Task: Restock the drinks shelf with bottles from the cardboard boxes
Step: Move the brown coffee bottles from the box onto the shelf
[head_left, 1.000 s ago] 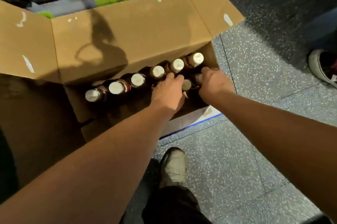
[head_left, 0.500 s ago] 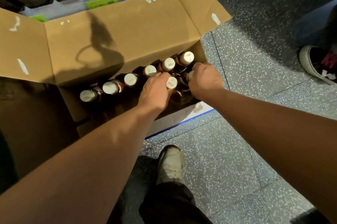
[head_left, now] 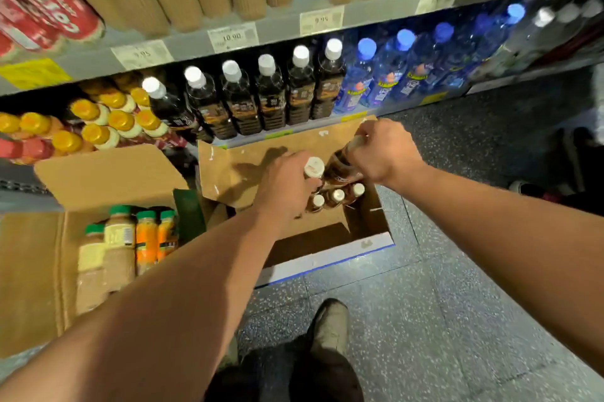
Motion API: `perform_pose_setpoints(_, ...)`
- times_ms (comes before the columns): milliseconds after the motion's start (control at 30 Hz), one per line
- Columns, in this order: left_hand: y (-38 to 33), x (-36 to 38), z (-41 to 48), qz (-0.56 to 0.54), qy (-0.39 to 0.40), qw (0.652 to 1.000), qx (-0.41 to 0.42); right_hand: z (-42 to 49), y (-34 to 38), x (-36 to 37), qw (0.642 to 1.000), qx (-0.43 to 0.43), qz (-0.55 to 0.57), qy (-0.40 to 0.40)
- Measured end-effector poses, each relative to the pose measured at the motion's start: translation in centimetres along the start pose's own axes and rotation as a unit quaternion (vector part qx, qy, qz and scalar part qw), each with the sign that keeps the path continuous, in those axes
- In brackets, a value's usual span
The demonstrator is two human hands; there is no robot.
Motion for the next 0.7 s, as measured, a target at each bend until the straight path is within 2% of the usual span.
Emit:
perform_pose_setpoints(333,-6.1,-19.1,-7.1,0.022,-0.065,0.998,-0.002,-5.1,13.7,-16.7,0.994,-0.097,0.053,-0.019)
perform_pose_setpoints(567,-10.1,-30.0,-12.2,0.007,-0.122,0.992,0.0,-9.1,22.0,-23.9,0.983,-0.176,0.046,-0.031)
perform_pose_setpoints(700,-10.6,-34.8,-14.5,-0.004,-0.152,0.988,-0.026,-10.6,25.6,-27.1,0.975,-0.198,0.09,-0.044)
Point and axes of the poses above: each hand's wrist, its own z-axis towards the middle knuckle, its own x-axis out of the palm, y = z × x, the point moved 10 cm from there along z, towards the middle knuckle, and after that the axes turned 2 degrees about -z, right-handed, at the moved point
